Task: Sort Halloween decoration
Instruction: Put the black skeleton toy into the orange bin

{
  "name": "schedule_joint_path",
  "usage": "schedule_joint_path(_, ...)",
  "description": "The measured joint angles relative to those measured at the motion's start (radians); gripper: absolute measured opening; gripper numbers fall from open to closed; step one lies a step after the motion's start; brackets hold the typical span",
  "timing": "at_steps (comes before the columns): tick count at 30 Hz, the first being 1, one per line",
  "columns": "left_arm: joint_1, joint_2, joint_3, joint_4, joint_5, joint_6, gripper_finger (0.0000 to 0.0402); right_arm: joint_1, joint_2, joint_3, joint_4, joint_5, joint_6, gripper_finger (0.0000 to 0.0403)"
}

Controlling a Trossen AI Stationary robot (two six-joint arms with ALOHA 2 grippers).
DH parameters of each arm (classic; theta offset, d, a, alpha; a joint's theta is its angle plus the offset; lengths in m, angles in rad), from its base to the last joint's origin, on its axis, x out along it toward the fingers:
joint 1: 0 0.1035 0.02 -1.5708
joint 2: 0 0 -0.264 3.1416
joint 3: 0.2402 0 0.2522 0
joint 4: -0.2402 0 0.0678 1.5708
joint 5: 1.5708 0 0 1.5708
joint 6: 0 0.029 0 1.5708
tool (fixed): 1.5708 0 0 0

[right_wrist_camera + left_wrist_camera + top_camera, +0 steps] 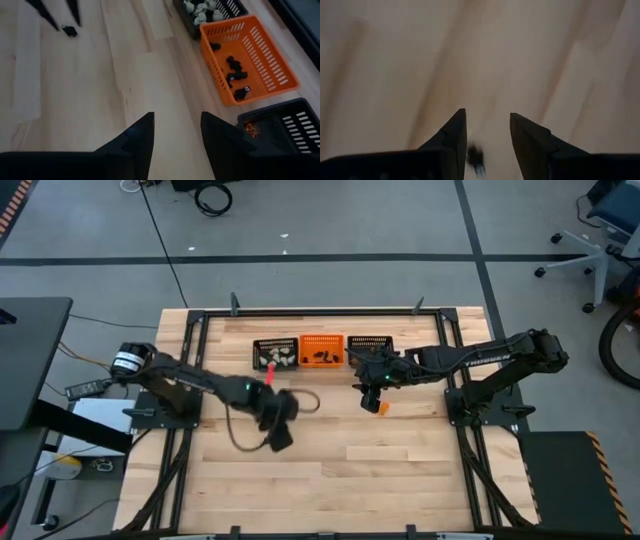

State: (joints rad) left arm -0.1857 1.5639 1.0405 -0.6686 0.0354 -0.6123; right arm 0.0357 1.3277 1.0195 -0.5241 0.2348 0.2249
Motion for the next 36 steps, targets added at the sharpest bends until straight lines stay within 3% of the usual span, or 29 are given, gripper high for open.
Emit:
schedule_joint_path(5,-0.127,0.0,0.0,-0.071,-0.03,-0.085,0.0123,0.0,0.0,0.0,0.008,0.008,0.0,0.0165)
schedule_joint_path(11,-0.216,0.009,0.0,-0.115,-0.185,-0.181,0.0126,0.0,0.0,0.0,0.043,0.008,0.014,0.0165)
schedule_joint_path(17,-0.215,0.016,-0.011,-0.13,-0.216,-0.181,0.0128,0.001,0.0,0.0,0.063,0.007,0.018,0.0165)
schedule_joint_path(36,-0.218,0.008,-0.28,0.185,-0.176,-0.381,0.0128,0.002,0.001,0.0,0.067,-0.001,0.036,0.0165)
